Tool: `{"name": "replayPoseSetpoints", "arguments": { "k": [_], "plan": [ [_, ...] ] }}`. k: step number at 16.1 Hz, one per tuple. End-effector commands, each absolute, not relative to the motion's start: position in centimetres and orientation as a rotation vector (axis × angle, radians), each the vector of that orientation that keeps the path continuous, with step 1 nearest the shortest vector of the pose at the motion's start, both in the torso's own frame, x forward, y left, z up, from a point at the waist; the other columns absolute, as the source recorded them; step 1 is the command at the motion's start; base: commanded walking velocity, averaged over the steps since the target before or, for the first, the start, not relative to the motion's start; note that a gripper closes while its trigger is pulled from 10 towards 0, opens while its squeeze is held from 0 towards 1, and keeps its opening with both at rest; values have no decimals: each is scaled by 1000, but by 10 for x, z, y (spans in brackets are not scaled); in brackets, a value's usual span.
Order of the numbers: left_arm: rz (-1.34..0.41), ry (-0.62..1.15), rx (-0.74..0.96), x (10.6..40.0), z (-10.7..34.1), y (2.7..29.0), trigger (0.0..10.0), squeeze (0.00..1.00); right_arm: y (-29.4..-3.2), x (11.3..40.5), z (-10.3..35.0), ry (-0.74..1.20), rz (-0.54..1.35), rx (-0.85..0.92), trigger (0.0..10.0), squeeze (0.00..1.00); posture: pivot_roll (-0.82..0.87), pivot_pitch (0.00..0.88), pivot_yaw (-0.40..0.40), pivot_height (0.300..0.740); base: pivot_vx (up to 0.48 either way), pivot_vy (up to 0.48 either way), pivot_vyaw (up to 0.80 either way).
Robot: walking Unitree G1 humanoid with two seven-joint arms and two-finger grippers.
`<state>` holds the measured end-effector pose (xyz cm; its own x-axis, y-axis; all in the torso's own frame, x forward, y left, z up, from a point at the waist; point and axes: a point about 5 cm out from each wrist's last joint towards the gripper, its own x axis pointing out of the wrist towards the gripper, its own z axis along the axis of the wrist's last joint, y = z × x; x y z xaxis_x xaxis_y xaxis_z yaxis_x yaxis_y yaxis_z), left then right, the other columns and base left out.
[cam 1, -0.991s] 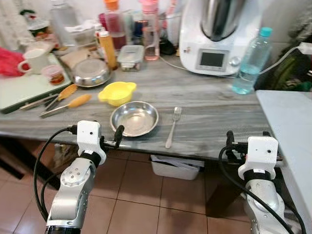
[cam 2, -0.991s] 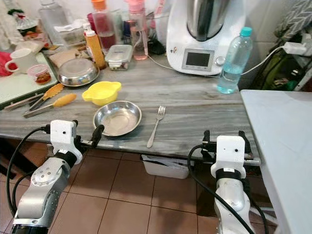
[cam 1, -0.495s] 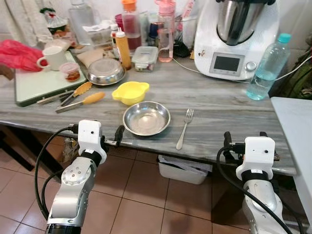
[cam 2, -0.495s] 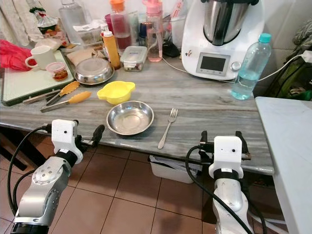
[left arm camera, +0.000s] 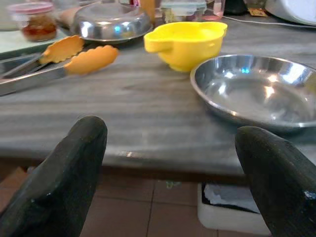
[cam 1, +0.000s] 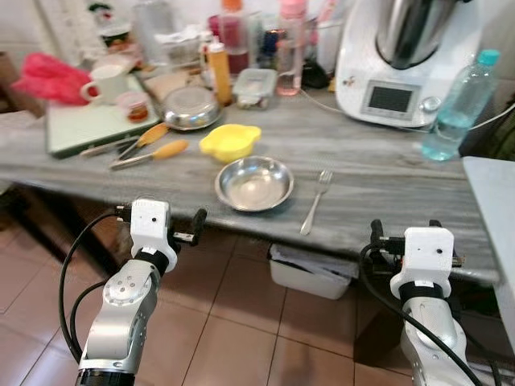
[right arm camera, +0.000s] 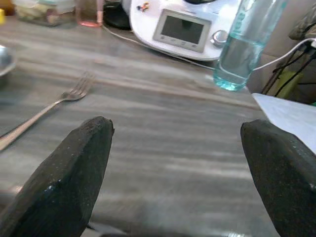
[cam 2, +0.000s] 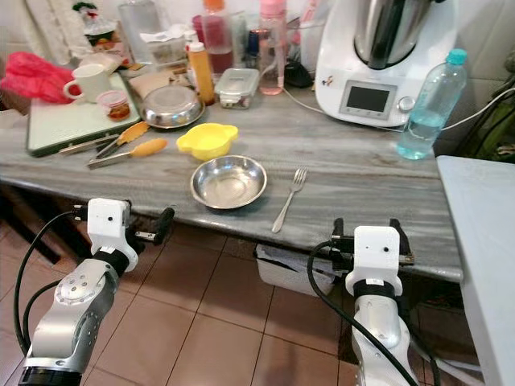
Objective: Setting the table
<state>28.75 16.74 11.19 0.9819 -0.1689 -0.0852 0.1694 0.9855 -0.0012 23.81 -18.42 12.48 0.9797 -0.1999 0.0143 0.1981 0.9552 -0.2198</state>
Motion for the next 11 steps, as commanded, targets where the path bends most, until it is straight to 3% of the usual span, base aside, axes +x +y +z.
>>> {"name": "replayPoseSetpoints", "arguments": {
  "k": [1,11],
  "plan": [
    [-163,95,14,288,111,170,10000,0,-184,238,126,0,-209,-215,10000,0,-114,13,66,740,-270,0,0],
    [-174,101,16,290,111,169,10000,0,-185,242,128,-15,-212,-215,10000,0,-113,7,65,740,-281,0,0]
  ]
}}
